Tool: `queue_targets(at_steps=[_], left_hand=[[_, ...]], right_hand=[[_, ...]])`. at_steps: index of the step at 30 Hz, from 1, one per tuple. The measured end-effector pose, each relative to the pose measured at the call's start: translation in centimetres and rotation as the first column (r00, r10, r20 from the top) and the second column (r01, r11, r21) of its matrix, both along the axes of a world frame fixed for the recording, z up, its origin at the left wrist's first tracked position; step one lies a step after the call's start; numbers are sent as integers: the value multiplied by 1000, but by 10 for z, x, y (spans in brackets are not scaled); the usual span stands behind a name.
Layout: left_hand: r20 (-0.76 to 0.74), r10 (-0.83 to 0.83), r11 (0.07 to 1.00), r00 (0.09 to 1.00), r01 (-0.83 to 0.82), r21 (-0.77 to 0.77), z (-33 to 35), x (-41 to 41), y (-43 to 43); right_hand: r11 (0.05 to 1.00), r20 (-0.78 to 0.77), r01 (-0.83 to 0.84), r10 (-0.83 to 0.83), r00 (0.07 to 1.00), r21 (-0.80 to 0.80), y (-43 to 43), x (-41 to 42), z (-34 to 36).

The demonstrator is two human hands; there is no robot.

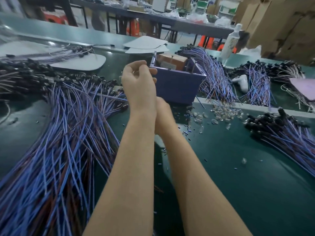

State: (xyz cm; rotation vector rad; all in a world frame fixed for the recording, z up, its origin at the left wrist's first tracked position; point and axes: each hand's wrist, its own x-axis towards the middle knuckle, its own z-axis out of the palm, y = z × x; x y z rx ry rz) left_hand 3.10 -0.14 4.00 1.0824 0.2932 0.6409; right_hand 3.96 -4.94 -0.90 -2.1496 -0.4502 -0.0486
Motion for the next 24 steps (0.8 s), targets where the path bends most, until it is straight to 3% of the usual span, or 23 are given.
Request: queue_targets(at_steps=[1,3,6,8,11,12,13,14,16,17,18,19,21,24], left_hand=[[-5,11,999,1000,-11,41,-1,0,-2],[-20,0,997,1000,1,81,-3,2,-7],[-35,-45,994,998,49,97,-4,4,-16],[-41,-81,986,996,86,141,-3,5,-22],[-34,-69,969,997,75,237,-4,7,-27],[-33,-41,951,999,49,304,-6,8,-27],[-47,-7,903,999,27,429,-8,9,-27],[-85,28,788,996,30,616,-11,11,-26],[-258,63,383,964,215,898,-17,15,-27],[-361,53,233,931,340,911,-20,15,-31],[-442,-4,167,897,436,884,-22,15,-36],[-476,-111,177,872,489,854,-24,13,-41],[-386,-299,292,872,469,833,-26,10,-53],[-151,-316,537,937,308,786,-21,9,-66]], right_hand=[[999,-59,30,-28,998,34,-10,7,2],[997,-171,-76,75,983,-1,-26,5,7],[973,-283,-157,106,953,-167,-39,0,6],[987,-125,-14,-6,992,-159,-47,4,5],[957,75,254,-266,961,140,-65,10,6],[946,117,281,-302,946,163,-73,10,7],[950,143,278,-298,944,144,-82,10,9],[959,155,256,-273,950,121,-92,9,10],[959,170,238,-263,950,154,-108,8,10],[944,176,263,-298,938,199,-114,7,10],[921,184,303,-351,918,244,-120,7,9],[889,191,361,-421,887,282,-124,6,7],[783,221,533,-610,761,321,-131,5,0],[566,264,735,-824,501,373,-136,1,-8]])
